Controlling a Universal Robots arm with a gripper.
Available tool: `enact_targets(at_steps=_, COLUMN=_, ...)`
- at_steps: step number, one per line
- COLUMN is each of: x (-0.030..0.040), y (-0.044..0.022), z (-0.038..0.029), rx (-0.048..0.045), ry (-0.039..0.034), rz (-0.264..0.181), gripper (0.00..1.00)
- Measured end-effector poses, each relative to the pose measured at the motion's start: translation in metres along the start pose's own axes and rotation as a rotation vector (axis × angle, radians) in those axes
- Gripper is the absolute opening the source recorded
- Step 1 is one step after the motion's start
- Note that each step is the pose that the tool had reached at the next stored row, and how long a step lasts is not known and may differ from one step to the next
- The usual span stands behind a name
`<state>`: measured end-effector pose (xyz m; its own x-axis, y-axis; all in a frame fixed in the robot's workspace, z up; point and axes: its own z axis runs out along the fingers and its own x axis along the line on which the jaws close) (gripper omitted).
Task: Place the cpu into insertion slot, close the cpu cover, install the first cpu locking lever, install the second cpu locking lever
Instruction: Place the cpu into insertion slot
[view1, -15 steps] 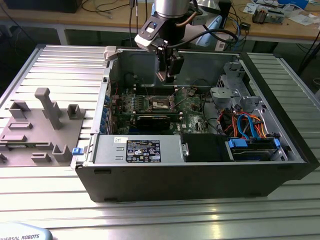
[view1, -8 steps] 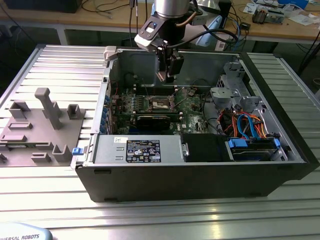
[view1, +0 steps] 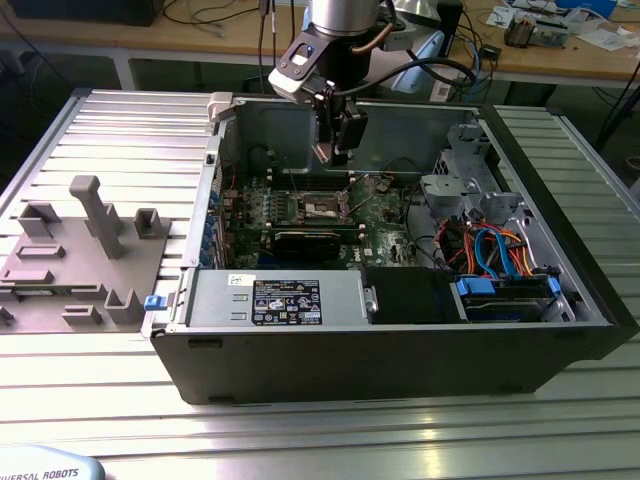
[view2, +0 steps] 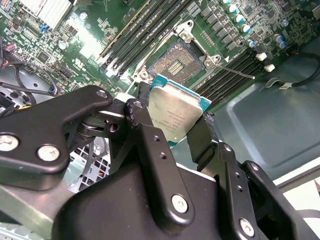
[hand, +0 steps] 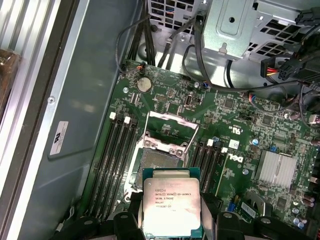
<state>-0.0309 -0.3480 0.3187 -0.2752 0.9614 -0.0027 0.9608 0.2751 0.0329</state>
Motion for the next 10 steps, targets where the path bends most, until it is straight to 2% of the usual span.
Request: enact_targets(at_steps=10, x=0.0, y=0.0, z=0.0001, rx=0.0, ry=-0.0002, rz=0.008, gripper=0.54)
